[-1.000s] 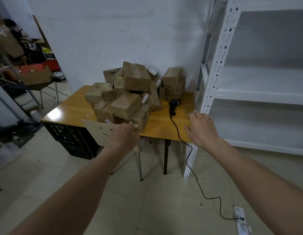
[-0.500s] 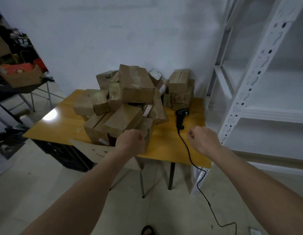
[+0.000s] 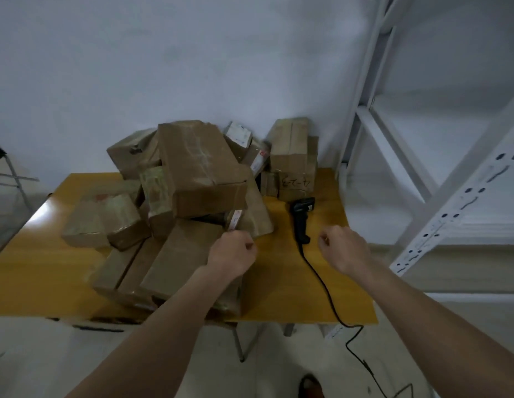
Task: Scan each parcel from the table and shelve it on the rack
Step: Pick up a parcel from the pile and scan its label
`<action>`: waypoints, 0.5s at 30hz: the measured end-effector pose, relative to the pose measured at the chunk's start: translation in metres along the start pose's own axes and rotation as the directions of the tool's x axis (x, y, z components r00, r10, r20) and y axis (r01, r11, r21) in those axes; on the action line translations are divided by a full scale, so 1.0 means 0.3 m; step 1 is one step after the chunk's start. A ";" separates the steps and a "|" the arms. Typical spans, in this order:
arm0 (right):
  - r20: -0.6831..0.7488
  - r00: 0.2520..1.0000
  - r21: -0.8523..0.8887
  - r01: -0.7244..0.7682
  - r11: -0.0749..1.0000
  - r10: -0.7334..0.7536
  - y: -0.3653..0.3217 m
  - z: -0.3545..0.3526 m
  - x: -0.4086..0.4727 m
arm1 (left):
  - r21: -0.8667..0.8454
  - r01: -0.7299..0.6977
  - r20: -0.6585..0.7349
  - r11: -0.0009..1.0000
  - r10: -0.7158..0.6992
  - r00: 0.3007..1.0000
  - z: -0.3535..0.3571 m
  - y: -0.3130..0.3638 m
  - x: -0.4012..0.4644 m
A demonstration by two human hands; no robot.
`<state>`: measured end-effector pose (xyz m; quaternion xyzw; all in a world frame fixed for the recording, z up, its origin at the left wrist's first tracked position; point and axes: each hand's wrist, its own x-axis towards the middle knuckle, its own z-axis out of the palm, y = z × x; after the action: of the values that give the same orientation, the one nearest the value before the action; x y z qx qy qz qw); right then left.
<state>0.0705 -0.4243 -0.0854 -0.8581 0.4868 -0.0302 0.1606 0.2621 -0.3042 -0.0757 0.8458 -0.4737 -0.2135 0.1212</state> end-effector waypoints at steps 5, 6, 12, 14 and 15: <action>0.093 0.995 0.058 -0.044 0.997 0.039 0.053 0.070 0.160 | -0.075 0.032 0.029 0.997 -0.030 0.999 0.031 0.021 0.155; 0.111 0.993 0.067 -0.053 0.996 0.046 0.063 0.084 0.195 | -0.097 0.047 0.043 0.994 -0.043 0.998 0.042 0.024 0.183; 0.228 0.972 0.130 -0.091 0.987 0.060 0.113 0.164 0.388 | -0.143 0.109 0.037 0.984 -0.105 0.994 0.088 0.066 0.330; 0.265 0.961 0.145 -0.118 0.982 0.076 0.124 0.187 0.435 | -0.132 0.127 0.045 0.983 -0.122 0.991 0.094 0.087 0.357; 0.288 0.954 0.147 -0.127 0.981 0.080 0.126 0.199 0.455 | -0.123 0.132 0.049 0.984 -0.127 0.991 0.099 0.092 0.372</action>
<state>0.1232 -0.5429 -0.1677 -0.8106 0.4995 0.0603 0.2996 0.2784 -0.4138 -0.1181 0.8609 -0.4056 -0.2677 0.1507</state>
